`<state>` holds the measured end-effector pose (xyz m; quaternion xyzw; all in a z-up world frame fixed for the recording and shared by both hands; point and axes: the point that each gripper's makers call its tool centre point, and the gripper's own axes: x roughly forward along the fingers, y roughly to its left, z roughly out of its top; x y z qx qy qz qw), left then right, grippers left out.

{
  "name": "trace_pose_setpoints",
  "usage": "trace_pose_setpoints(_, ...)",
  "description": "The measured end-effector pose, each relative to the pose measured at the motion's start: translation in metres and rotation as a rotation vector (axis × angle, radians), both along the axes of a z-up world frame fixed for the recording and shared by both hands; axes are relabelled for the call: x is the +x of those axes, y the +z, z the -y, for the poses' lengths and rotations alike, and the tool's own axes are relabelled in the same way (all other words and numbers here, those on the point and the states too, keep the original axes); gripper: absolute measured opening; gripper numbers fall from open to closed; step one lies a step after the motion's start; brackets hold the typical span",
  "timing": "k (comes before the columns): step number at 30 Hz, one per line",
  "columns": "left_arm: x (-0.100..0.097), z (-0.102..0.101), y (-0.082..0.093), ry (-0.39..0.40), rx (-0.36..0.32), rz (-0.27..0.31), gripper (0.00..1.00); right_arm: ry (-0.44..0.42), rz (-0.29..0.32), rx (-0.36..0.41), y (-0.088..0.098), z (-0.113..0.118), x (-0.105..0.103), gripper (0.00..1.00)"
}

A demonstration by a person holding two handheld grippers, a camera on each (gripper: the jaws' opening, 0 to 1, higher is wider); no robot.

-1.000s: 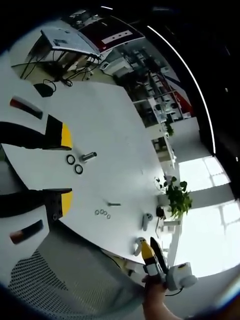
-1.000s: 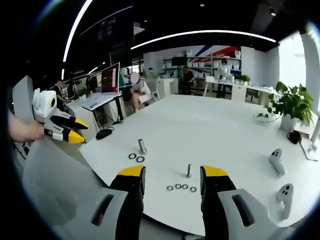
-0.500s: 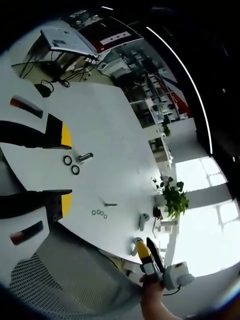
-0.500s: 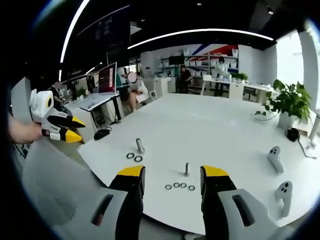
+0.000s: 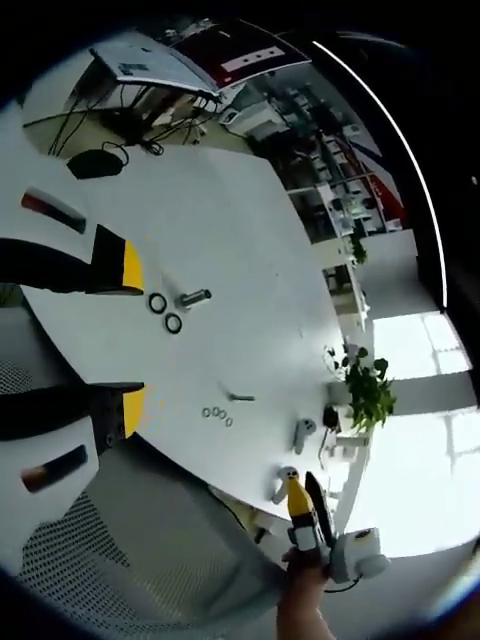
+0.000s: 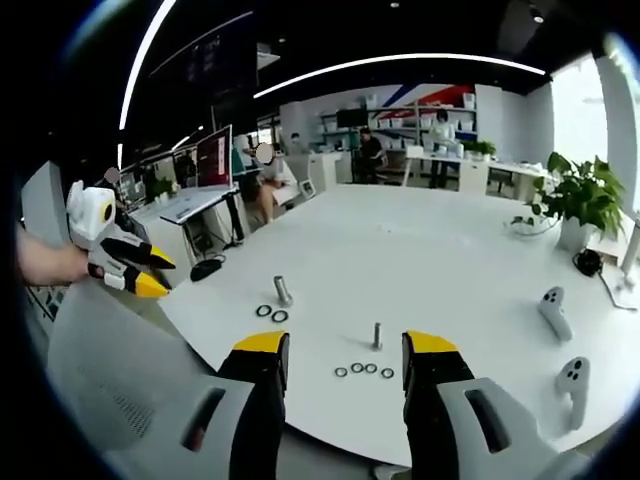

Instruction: Place the washer onto the threaded stud by aligning its center hole with the stud, sliding it down to the base, and recovering from edge contact or off-axis alignment until the washer reaches the visible bottom stop.

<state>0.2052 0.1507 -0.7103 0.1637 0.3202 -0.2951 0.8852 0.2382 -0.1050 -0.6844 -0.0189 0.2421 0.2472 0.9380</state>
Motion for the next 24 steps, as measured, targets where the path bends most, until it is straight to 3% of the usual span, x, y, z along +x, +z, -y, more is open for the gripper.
trace_pose_setpoints(9,0.004,-0.002,-0.005,-0.001,0.000,-0.063,0.35,-0.010,0.020,0.005,0.004,0.002,0.001,0.48)
trace_pose_setpoints(11,0.005,-0.003,-0.011,-0.027,0.038,-0.115,0.34,-0.008,0.019,0.004,0.004,0.002,0.001,0.48)
trace_pose_setpoints(15,0.019,0.003,-0.011,-0.042,0.037,-0.105,0.34,-0.009,0.016,0.004,0.003,0.002,0.002,0.48)
trace_pose_setpoints(24,0.037,0.022,-0.034,-0.121,0.094,-0.153,0.33,-0.010,0.015,0.011,0.003,0.003,0.002,0.47)
